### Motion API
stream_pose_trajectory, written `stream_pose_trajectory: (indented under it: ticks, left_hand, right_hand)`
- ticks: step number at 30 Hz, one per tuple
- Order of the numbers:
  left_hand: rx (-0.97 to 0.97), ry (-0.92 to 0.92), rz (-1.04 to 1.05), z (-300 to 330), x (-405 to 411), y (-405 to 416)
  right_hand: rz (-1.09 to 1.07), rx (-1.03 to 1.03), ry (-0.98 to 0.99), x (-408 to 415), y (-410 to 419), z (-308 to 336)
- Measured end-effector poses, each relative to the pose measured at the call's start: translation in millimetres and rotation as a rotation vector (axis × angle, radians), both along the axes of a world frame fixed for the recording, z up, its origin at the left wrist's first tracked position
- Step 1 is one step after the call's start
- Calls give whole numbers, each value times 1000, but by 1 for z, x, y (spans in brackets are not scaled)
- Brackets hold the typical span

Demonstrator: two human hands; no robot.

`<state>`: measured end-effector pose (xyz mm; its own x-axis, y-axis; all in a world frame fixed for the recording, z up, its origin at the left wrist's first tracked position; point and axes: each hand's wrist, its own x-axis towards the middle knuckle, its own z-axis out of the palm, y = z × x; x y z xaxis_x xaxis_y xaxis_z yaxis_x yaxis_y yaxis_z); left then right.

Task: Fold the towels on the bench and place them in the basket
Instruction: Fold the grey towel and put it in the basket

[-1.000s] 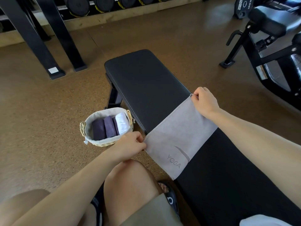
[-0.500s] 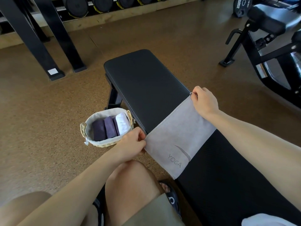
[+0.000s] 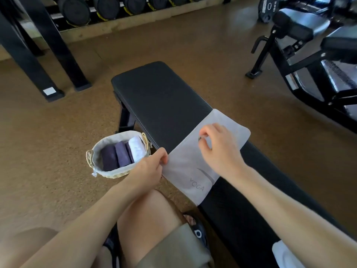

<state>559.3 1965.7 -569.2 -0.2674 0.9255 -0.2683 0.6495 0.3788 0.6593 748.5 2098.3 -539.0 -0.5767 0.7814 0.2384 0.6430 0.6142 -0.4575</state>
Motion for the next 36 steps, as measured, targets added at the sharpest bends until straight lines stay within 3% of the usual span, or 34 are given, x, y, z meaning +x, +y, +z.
stream_pose_trajectory:
  ticks: [2,8,12,15,18,21,24,27,32,36]
  left_hand:
    - [-38,-18,30,1,-1,0]
    - [-59,-132,167,-2,-3,6]
    - [-47,-121,171,-3,0,7]
    - [-58,-79,173,0,5,8]
    - [-61,-15,141,1,8,7]
    - [-77,78,115,7,12,6]
    - [-59,202,153,23,25,2]
    - [-19,315,153,45,51,-11]
    - [-119,98,109,52,100,-23]
    - [-24,-51,311,36,117,-29]
  right_hand:
    - [61,-92,-77,18,-45,-6]
    - [36,-33,-384,63,-98,-46]
    - [-43,17,-409,72,-92,-48]
    - [36,36,-417,68,-84,-46]
    - [-11,-14,-293,69,-62,-33]
    - [-248,-177,-19,74,-8,-12]
    - [-413,-440,53,82,54,-2]
    - [-442,-642,93,91,92,-8]
    - [-354,-634,132,93,115,-16]
    - [-334,-594,176,88,121,-27]
